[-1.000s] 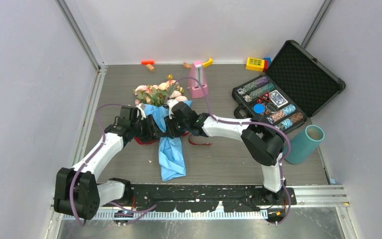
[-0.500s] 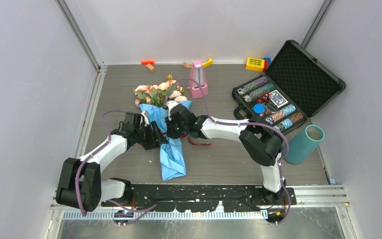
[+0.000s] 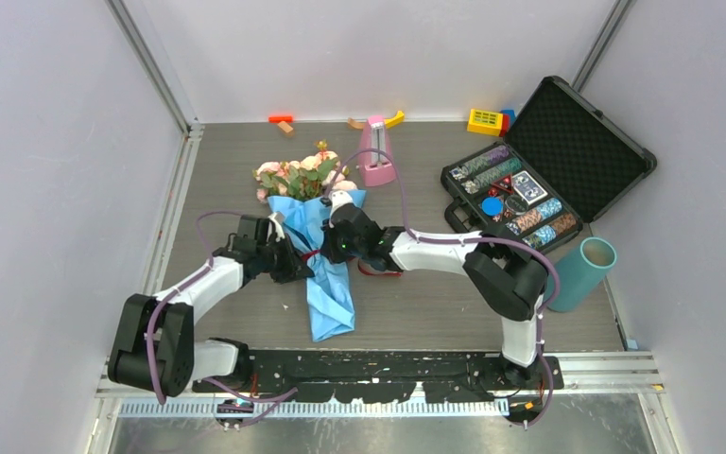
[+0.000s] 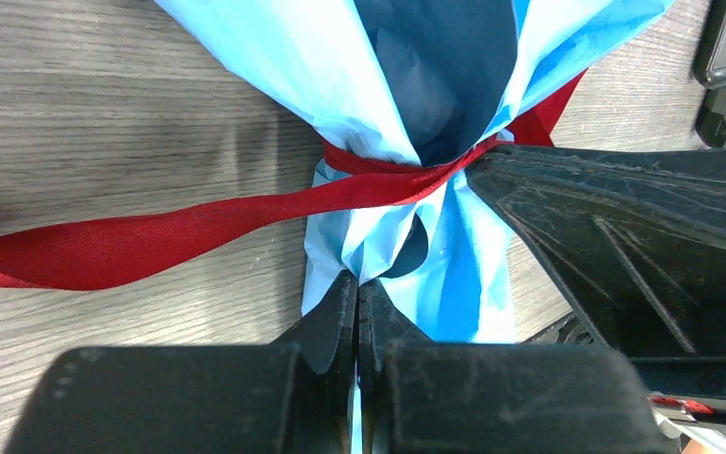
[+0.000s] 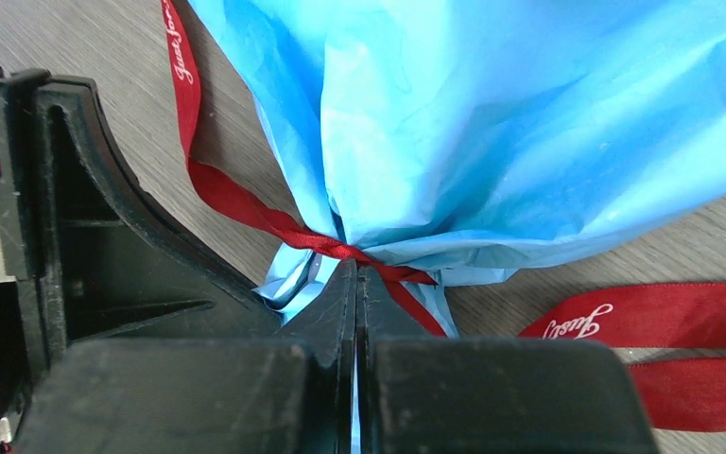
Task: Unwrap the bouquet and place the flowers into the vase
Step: Untie the ribbon from the wrapping paper.
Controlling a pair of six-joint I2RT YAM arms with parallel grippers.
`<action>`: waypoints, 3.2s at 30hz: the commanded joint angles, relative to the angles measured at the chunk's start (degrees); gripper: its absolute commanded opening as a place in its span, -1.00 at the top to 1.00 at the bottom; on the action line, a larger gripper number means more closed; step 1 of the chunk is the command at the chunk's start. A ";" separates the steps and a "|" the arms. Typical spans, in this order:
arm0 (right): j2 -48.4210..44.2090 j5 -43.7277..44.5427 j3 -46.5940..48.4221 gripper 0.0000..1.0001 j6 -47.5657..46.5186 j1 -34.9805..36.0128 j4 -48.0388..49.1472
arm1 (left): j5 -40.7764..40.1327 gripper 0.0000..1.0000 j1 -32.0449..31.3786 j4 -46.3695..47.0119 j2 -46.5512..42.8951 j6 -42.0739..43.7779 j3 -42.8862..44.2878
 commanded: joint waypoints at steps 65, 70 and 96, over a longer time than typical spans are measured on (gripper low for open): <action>5.52 13.80 8.59 0.76 -13.47 4.82 -3.36 | -1.27 1.00 -0.19 -5.66 -0.20 4.38 3.51; 2.81 20.63 4.43 0.98 -12.17 6.61 2.41 | -1.73 1.00 -0.19 -5.75 0.14 3.70 3.40; -3.53 16.99 1.38 0.95 -8.34 8.40 5.68 | -3.40 1.00 -0.20 -7.38 1.09 3.86 4.78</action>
